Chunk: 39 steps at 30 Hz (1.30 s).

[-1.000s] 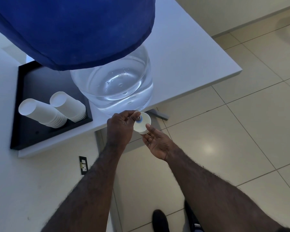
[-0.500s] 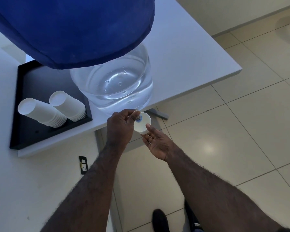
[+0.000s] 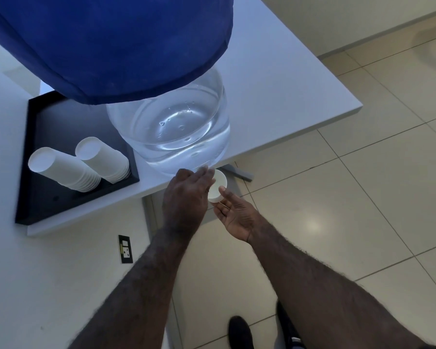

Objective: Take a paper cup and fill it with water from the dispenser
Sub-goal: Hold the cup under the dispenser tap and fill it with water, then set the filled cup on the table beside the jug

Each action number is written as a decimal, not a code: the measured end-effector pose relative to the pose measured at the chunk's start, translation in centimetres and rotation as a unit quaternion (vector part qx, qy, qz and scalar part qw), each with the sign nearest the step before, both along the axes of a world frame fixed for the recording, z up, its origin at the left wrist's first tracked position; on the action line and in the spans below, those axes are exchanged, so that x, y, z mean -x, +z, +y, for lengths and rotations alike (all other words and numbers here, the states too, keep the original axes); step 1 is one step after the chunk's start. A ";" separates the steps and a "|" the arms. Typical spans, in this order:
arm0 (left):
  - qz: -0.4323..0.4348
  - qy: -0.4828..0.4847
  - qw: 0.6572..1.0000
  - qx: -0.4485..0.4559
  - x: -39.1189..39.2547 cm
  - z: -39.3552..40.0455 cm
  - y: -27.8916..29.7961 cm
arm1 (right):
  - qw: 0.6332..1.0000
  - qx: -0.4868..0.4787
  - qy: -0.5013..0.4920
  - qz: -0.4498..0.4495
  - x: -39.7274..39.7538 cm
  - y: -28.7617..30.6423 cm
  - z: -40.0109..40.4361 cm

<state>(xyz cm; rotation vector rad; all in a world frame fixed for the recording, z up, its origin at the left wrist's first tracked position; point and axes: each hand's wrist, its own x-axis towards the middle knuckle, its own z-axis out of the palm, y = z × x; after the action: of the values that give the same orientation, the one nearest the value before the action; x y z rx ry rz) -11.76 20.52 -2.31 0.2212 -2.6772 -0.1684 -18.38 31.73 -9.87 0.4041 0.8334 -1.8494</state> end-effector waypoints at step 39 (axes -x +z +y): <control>-0.021 0.061 0.990 -0.123 -0.6 0.8 0.1 | 0.985 0.003 -0.170 0.007 5.8 6.8 6.4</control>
<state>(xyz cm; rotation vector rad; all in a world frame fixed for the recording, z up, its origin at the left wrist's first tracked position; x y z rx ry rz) -11.16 21.32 -2.25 0.4681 -2.6700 -0.4608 -24.14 38.09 -3.12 0.5586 0.8048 -2.1699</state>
